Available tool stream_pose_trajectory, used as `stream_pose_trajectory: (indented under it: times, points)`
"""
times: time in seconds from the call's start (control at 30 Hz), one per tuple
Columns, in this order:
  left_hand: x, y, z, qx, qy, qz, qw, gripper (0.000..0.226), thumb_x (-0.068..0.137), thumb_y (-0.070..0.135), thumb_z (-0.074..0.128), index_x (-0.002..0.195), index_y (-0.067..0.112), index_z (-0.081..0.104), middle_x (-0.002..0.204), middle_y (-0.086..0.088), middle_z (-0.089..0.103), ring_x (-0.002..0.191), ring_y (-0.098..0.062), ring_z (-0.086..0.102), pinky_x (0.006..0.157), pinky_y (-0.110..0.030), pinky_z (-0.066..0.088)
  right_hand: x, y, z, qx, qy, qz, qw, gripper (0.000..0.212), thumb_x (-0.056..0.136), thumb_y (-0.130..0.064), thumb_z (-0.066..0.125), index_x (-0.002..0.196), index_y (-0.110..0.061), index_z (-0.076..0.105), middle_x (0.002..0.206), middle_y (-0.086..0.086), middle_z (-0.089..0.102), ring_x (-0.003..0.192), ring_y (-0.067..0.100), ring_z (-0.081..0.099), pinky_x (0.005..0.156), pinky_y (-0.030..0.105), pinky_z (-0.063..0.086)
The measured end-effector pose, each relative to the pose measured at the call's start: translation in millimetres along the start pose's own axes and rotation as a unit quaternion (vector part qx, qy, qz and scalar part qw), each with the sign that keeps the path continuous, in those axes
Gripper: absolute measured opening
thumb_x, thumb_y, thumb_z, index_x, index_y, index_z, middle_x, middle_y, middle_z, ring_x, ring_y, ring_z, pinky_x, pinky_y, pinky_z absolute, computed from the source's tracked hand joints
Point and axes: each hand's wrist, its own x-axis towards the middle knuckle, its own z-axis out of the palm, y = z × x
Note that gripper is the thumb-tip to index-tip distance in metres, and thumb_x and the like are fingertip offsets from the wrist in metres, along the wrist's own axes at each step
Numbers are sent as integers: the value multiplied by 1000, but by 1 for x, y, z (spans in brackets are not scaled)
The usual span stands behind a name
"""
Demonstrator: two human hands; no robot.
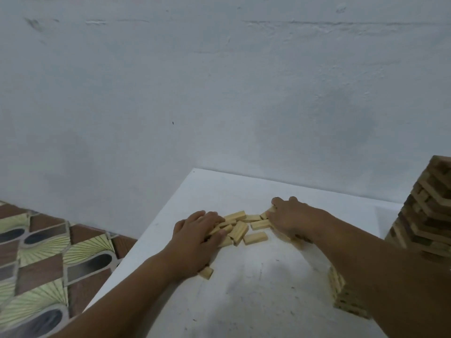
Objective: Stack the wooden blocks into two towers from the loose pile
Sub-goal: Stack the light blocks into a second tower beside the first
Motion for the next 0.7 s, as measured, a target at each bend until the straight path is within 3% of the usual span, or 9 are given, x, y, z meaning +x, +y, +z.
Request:
stream_pose_trajectory:
  times: [0.17,0.3,0.4,0.47,0.53,0.57,0.6,0.7]
  points:
    - [-8,7,3,-75,9,-49,996,29,103,45,34,129,43,48,131,27,44,142,-9,23,117,-40,13,-18,-20,12,-22,25,-39,999,42,95,-31,39,135,-21,33,129,11,39,117,31,40,86,37,36]
    - [-13,21,9,-137,33,-84,986,32,103,44,34,133,42,44,140,26,38,145,-8,15,119,-40,12,-29,-31,27,-8,36,-59,998,40,88,-42,34,123,-23,42,122,10,43,110,33,45,85,41,42]
    - [-21,36,14,-218,59,-112,968,33,98,49,35,128,47,47,119,38,40,143,-11,23,118,-45,20,-44,-35,35,16,65,-67,996,31,93,-43,36,117,-25,46,115,7,46,106,29,47,80,38,42]
    - [-26,41,17,-276,78,-136,948,35,87,57,35,117,54,51,123,28,52,134,-13,39,112,-45,34,-55,-36,39,25,71,-76,994,32,94,-45,36,117,-27,48,114,5,46,104,27,48,78,36,40]
    - [-29,46,18,-351,99,-152,919,25,93,50,40,113,52,54,121,9,60,113,-3,57,97,-28,50,-63,-35,38,30,69,-84,994,30,94,-42,37,116,-27,51,113,3,48,101,25,51,76,35,41]
    - [-30,49,17,-368,108,-148,911,21,99,41,42,114,47,55,119,8,60,101,6,59,86,-15,50,-66,-33,35,31,69,-91,993,28,94,-39,38,115,-26,51,113,3,49,100,24,53,76,34,42]
    - [-31,50,16,-369,123,-147,910,22,102,35,41,117,44,55,121,10,58,96,8,58,83,-12,46,-67,-29,30,30,76,-95,992,26,94,-34,39,115,-25,52,114,2,51,100,23,54,76,35,43]
    - [-24,44,11,-321,140,-156,923,24,102,37,39,117,51,52,135,10,46,106,-1,48,98,-31,37,-58,-15,12,17,105,-77,991,34,90,-20,44,122,-27,52,118,0,51,103,22,54,81,35,46]
